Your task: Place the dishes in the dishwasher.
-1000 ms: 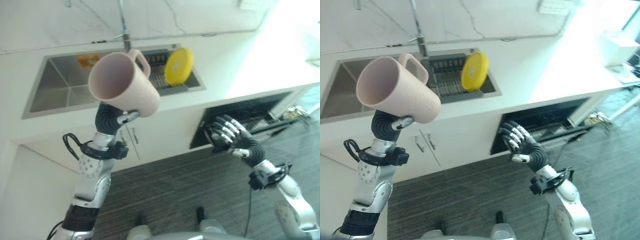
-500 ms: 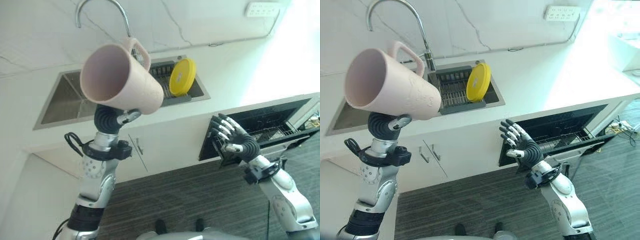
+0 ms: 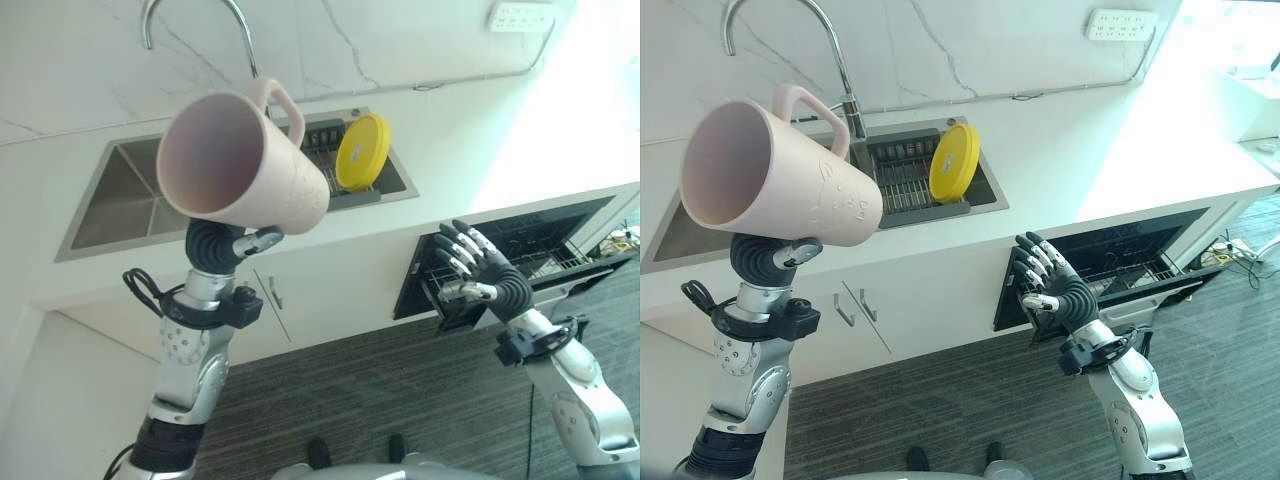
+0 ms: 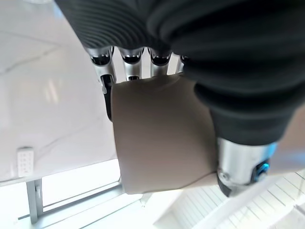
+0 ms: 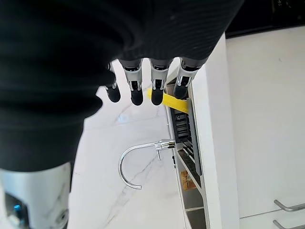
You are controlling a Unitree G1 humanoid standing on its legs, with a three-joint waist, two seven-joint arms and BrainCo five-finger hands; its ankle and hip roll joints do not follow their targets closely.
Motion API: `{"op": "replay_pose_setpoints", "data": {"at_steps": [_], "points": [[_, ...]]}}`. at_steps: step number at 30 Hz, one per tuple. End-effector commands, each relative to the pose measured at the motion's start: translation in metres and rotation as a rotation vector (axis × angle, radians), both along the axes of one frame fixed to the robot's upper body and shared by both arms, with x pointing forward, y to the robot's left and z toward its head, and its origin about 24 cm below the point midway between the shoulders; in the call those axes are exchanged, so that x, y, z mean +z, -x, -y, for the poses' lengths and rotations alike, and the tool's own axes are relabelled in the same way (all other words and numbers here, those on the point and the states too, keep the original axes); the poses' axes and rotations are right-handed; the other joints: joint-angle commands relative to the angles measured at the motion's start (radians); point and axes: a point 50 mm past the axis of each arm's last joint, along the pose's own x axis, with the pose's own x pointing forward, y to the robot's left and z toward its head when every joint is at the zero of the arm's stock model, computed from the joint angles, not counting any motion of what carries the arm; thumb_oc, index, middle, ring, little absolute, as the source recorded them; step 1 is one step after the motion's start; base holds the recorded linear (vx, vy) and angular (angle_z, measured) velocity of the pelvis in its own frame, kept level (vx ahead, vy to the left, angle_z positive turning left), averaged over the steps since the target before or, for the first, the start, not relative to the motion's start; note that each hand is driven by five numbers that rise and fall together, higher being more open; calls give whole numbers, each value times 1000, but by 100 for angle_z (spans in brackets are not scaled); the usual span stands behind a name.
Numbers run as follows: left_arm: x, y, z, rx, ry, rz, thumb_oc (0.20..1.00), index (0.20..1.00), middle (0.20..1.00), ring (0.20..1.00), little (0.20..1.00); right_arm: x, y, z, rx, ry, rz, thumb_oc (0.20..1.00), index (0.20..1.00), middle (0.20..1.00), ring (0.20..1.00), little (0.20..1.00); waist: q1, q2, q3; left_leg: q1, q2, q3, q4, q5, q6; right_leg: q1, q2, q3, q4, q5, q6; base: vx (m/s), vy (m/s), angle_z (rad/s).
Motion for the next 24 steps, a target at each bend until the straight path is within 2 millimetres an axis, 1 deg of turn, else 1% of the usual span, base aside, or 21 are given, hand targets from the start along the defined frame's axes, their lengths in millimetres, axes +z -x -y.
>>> {"op": "replay_pose_setpoints", "data": {"at_steps": [1, 3, 4, 6, 7, 8, 10, 11, 12, 13, 14, 15, 16, 17, 18, 19, 20, 21, 22, 23, 24], "points": [[24, 5, 9, 8, -90, 176, 200, 200, 200, 200, 200, 41, -5, -13, 63, -80, 242, 1000, 1000, 1000, 1000, 1000, 24, -15, -2, 94, 91, -70, -2, -100, -68, -49, -152, 40, 69, 89, 97, -168, -191, 8], [25, 4, 12, 2, -98, 187, 200, 200, 200, 200, 200, 42, -5, -17, 76, -73, 258, 1000, 1000, 1000, 1000, 1000, 29, -14, 3, 88, 110, -77, -2, -87, -71, -51, -180, 55, 98, 101, 93, -234, -315, 6], [28, 3, 17, 3, -132, 217, 200, 200, 200, 200, 200, 45, -6, -22, 93, -80, 283, 1000, 1000, 1000, 1000, 1000, 42, -18, 10, 65, 146, -91, 13, -65, -82, -45, -221, 81, 115, 120, 91, -362, -699, 2], [34, 2, 19, -7, -158, 243, 200, 200, 200, 200, 200, 49, -9, -27, 90, -66, 305, 1000, 1000, 1000, 1000, 1000, 70, -29, 20, 15, 215, -118, 82, -70, -122, -7, -278, 78, 93, 125, 108, -431, -1000, 3], [40, 1, 18, -10, -170, 259, 200, 200, 200, 200, 200, 52, -10, -26, 75, -59, 319, 1000, 1000, 1000, 1000, 1000, 90, -38, 23, -26, 289, -148, 111, -55, -175, 23, -287, 65, 67, 85, 135, -284, -836, -4], [40, 1, 17, -8, -172, 260, 200, 200, 200, 200, 200, 53, -10, -26, 71, -60, 319, 1000, 1000, 1000, 1000, 1000, 92, -42, 24, -32, 307, -153, 117, -53, -186, 25, -284, 62, 67, 75, 139, -296, -977, -8], [42, 2, 10, 23, -169, 258, 200, 200, 200, 200, 200, 55, -13, -24, 66, -77, 299, 1000, 1000, 1000, 1000, 1000, 99, -53, 20, -34, 390, -158, 105, -19, -230, 34, -240, 45, 51, 9, 163, -207, -793, -2], [41, 3, 5, 43, -150, 248, 200, 200, 200, 200, 200, 55, -14, -24, 66, -88, 277, 1000, 1000, 1000, 1000, 1000, 106, -52, 15, -36, 426, -170, 79, 20, -254, 44, -215, 34, 19, -10, 163, -136, -559, -5], [40, 4, 4, 46, -145, 246, 200, 200, 200, 200, 200, 55, -14, -24, 67, -86, 270, 1000, 1000, 1000, 1000, 1000, 105, -49, 14, -34, 436, -172, 67, 33, -260, 47, -207, 30, 9, -11, 159, -155, -516, -7], [38, 5, 1, 57, -121, 232, 200, 200, 200, 200, 200, 54, -15, -26, 79, -69, 254, 1000, 1000, 1000, 1000, 1000, 106, -41, 13, -31, 457, -169, 39, 68, -273, 43, -187, 27, -1, -18, 145, -178, -303, -16], [36, 7, -1, 59, -86, 223, 200, 200, 200, 200, 200, 55, -15, -27, 86, -43, 248, 1000, 1000, 1000, 1000, 1000, 102, -30, 19, -41, 491, -131, 15, 137, -285, 38, -166, 10, -1, -31, 130, -278, -348, -9], [33, 8, 0, 50, -67, 226, 200, 200, 200, 200, 200, 53, -14, -28, 86, -27, 238, 1000, 1000, 1000, 1000, 1000, 92, -22, 27, -71, 517, -50, 24, 206, -286, 52, -157, -37, -1, -42, 118, -309, -319, -12], [31, 7, 3, 37, -60, 236, 200, 200, 200, 200, 200, 51, -14, -26, 81, -16, 230, 1000, 1000, 1000, 1000, 1000, 79, -27, 35, -85, 505, 9, 77, 183, -270, 72, -152, -74, -1, -54, 103, -335, -311, 11], [31, 8, 1, 45, -46, 249, 200, 200, 200, 200, 200, 51, -15, -23, 89, 0, 236, 1000, 1000, 1000, 1000, 1000, 74, -31, 40, -69, 419, 10, 133, 98, -234, 53, -143, -80, -1, -44, 85, -286, -258, 54], [30, 9, 0, 52, -36, 253, 200, 200, 200, 200, 200, 52, -15, -21, 97, 5, 238, 1000, 1000, 1000, 1000, 1000, 71, -29, 40, -61, 367, 3, 162, 56, -219, 44, -139, -78, -1, -46, 79, -371, -246, 64], [32, 10, -1, 69, -27, 264, 200, 200, 200, 200, 200, 55, -16, -14, 110, -1, 240, 1000, 1000, 1000, 1000, 1000, 67, -25, 38, -81, 209, 19, 259, -35, -181, 34, -120, -77, -1, -45, 66, -299, -206, 66], [33, 8, 1, 64, -29, 262, 200, 200, 200, 200, 200, 55, -18, -14, 107, -1, 248, 1000, 1000, 1000, 1000, 1000, 74, -20, 36, -102, 152, 22, 291, -49, -182, 36, -110, -85, -1, -45, 65, -256, -136, 18], [33, 7, 5, 67, -47, 260, 200, 200, 200, 200, 200, 57, -22, -18, 89, -29, 250, 1000, 1000, 1000, 1000, 1000, 70, -9, 25, -60, 95, 54, 208, -104, -155, 23, -94, -89, -1, -37, 70, -29, 50, 35], [30, 7, 7, 57, -53, 242, 200, 200, 200, 200, 200, 52, -22, -21, 75, -47, 242, 1000, 1000, 1000, 1000, 1000, 64, 3, 15, 13, 93, 52, 80, -79, -127, 16, -84, -82, -1, -26, 77, 40, 149, 29], [29, 5, 9, 47, -53, 225, 200, 200, 200, 200, 200, 50, -21, -24, 58, -61, 239, 1000, 1000, 1000, 1000, 1000, 67, 1, 7, 41, 75, 5, 31, -75, -113, 8, -81, -70, -1, -15, 83, 63, 179, 44], [29, 5, 13, 47, -66, 219, 200, 200, 200, 200, 200, 49, -20, -25, 56, -88, 229, 1000, 1000, 1000, 1000, 1000, 64, 0, 0, 59, 70, -8, -2, -77, -102, 3, -79, -70, -1, -6, 86, 22, 164, 61]]}}
